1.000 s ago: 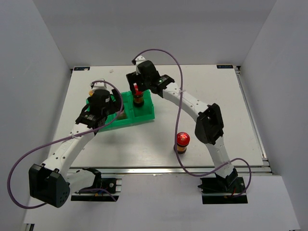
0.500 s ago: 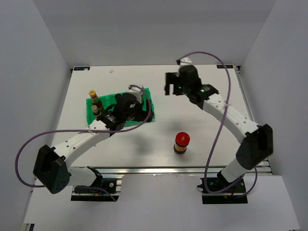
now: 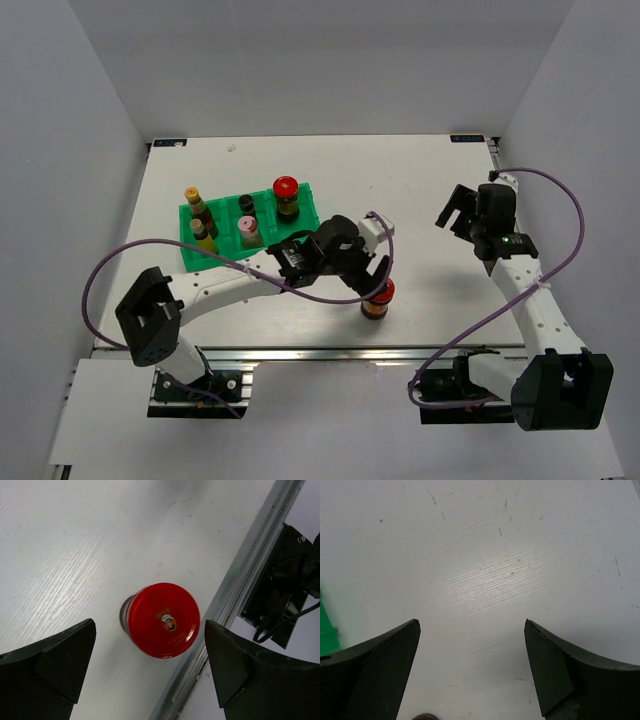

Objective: Organize the condiment bottles

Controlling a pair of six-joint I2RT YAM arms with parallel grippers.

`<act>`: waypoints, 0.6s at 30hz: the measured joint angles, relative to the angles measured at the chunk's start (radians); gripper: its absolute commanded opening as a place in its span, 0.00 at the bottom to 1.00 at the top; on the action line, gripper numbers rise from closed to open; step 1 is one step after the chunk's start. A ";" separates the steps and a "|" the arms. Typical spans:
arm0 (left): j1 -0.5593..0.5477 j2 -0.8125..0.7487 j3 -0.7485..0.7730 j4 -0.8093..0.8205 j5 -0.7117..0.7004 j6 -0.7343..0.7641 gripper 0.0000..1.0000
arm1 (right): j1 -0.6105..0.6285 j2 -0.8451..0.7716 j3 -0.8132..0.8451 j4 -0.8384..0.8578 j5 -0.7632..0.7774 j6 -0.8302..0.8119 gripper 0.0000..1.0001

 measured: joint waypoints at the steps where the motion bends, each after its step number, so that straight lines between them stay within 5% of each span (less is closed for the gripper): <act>1: -0.016 0.011 0.010 -0.002 -0.001 0.008 0.98 | -0.006 0.000 0.000 0.008 -0.010 0.002 0.89; 12: -0.101 0.146 0.083 -0.084 -0.109 0.030 0.98 | -0.010 0.042 0.000 0.028 -0.130 -0.003 0.89; 16: -0.107 0.171 0.103 -0.097 -0.132 0.034 0.78 | -0.010 0.042 0.000 0.035 -0.143 -0.010 0.89; 18: -0.112 0.171 0.105 -0.098 -0.141 0.041 0.56 | -0.010 0.042 -0.001 0.035 -0.146 -0.012 0.89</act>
